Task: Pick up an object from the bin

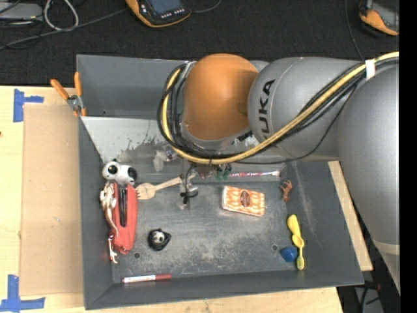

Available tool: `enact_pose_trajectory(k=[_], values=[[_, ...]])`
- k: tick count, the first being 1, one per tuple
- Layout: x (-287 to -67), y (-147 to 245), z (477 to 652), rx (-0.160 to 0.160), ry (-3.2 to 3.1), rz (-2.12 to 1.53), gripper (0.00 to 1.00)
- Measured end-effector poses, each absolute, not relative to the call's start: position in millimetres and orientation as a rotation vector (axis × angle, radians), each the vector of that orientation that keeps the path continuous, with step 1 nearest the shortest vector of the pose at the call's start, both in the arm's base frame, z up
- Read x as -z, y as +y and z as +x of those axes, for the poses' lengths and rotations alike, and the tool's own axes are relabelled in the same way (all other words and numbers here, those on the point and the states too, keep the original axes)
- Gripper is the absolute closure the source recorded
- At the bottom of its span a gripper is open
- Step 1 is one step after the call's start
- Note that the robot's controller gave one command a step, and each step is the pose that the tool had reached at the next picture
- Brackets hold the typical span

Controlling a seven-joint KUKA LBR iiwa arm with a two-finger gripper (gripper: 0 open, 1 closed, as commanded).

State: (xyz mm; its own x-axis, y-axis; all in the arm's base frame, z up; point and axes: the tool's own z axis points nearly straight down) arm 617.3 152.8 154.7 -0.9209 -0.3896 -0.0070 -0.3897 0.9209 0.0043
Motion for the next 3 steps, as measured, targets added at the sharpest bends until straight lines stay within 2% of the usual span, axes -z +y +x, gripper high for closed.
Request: enact_pose_trajectory(k=[1, 2, 3], values=[[-164.8, 88.3, 612.6, -0.008, 3.091, -0.559, 0.0], [-165.6, 22.0, 613.8, -0.006, 3.09, -0.559, 0.0], [-157.8, 28.4, 599.4, -0.007, 3.14, -0.112, 0.0]])
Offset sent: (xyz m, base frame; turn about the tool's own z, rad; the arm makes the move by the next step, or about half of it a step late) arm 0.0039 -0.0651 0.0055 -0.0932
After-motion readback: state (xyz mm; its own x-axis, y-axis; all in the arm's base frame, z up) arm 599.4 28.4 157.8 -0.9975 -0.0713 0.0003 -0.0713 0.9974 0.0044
